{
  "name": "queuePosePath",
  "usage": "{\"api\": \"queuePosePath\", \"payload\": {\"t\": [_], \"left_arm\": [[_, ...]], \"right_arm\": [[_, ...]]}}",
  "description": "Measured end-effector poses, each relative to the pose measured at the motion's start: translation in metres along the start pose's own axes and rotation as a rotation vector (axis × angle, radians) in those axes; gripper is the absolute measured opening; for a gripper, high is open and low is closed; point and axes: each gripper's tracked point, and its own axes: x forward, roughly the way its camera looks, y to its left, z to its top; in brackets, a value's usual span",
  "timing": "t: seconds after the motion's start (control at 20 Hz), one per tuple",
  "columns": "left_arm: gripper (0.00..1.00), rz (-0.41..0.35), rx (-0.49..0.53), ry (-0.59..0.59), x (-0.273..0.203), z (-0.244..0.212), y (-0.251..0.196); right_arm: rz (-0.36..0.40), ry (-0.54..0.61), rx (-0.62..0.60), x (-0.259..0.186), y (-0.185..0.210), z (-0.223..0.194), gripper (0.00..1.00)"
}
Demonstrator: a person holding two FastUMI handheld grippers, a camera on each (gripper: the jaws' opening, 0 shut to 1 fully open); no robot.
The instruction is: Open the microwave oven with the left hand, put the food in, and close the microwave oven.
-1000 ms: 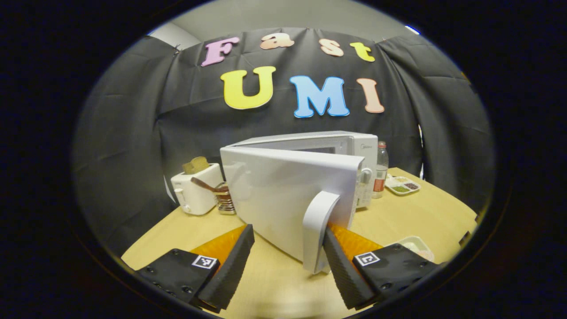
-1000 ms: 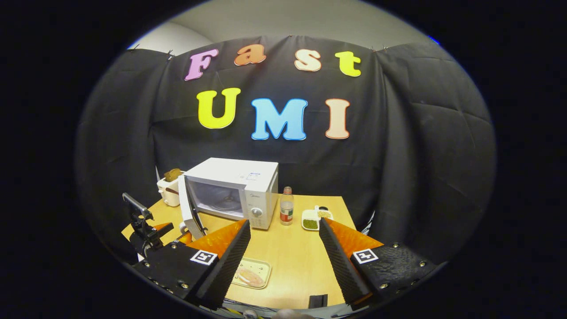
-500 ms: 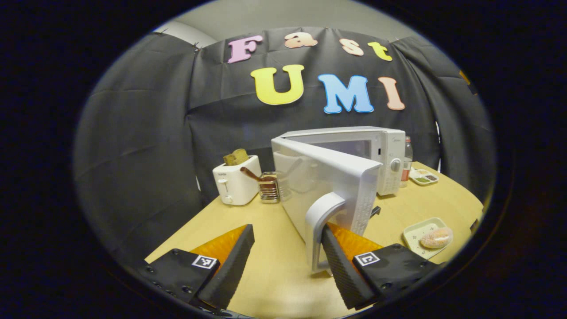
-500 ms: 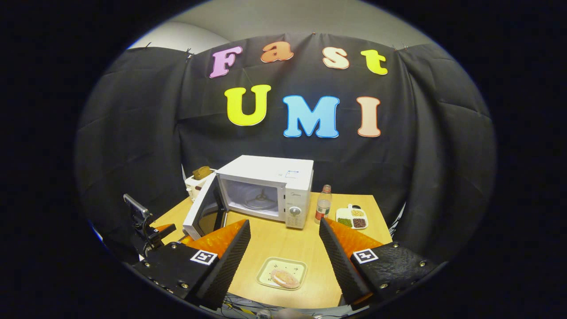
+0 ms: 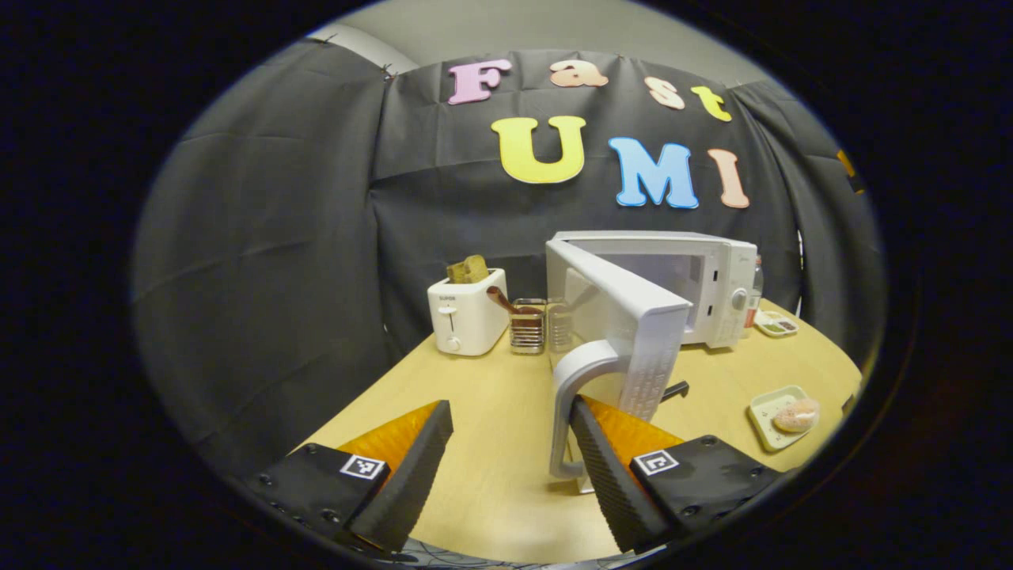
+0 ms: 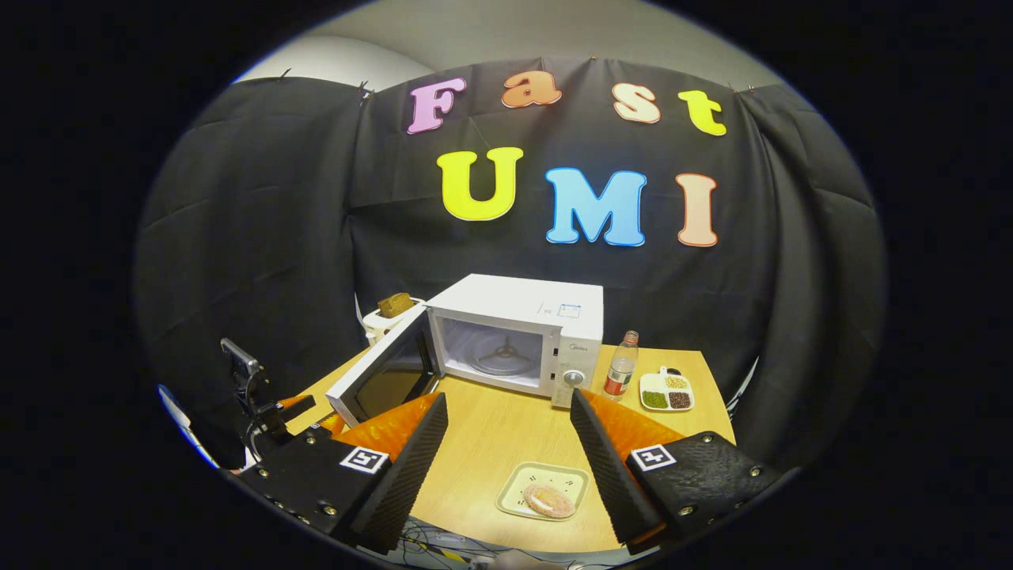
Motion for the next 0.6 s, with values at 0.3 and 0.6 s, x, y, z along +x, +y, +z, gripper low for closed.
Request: {"api": "queuePosePath", "payload": {"t": [0.3,0.6], "left_arm": [[1.0,0.067,0.019,0.001,0.005,-0.004,0.041],[1.0,0.099,0.057,0.003,0.002,-0.003,0.05]], "right_arm": [[0.005,0.009,-0.01,0.008,0.004,-0.001,0.96],[0.009,-0.009,-0.036,0.01,-0.001,0.002,0.96]]}}
